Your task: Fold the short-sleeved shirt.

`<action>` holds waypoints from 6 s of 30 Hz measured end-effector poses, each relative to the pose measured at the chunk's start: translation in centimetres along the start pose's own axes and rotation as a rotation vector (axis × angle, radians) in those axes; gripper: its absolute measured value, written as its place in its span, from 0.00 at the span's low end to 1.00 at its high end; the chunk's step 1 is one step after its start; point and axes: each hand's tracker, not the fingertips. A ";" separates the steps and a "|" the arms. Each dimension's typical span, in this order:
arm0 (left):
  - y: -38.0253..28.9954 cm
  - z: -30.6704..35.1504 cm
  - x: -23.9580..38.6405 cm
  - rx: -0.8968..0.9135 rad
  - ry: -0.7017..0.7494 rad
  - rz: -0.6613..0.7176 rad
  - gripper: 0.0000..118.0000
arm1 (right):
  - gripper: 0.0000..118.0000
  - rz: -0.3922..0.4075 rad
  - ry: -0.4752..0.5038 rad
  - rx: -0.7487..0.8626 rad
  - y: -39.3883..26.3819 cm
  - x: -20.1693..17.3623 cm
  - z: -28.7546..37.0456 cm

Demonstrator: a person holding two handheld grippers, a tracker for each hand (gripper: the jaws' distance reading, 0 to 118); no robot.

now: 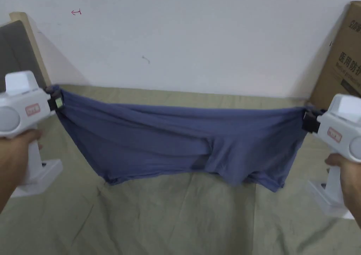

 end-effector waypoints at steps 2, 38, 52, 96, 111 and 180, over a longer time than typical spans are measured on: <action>-3.3 1.6 -0.6 -0.053 -0.002 -0.022 0.02 | 0.05 -0.028 0.004 -0.040 -3.2 0.8 0.9; -34.9 27.4 -8.4 -0.660 0.182 0.104 0.02 | 0.04 -0.314 -0.109 -0.730 -35.7 8.2 27.3; -21.7 30.2 -1.0 -0.220 0.003 0.129 0.84 | 0.76 0.020 -0.130 -0.177 -20.5 3.7 30.0; -19.8 -8.9 4.9 -0.737 0.038 -0.124 0.85 | 0.00 0.208 -0.104 -0.029 -14.9 -0.7 18.3; -20.4 -5.4 5.1 -0.622 -0.082 -0.136 0.00 | 0.90 0.126 -0.035 -0.390 -15.4 2.8 0.2; 12.7 -7.6 11.5 0.093 -0.007 -0.246 0.00 | 0.00 0.051 0.093 0.289 17.3 -2.2 -1.6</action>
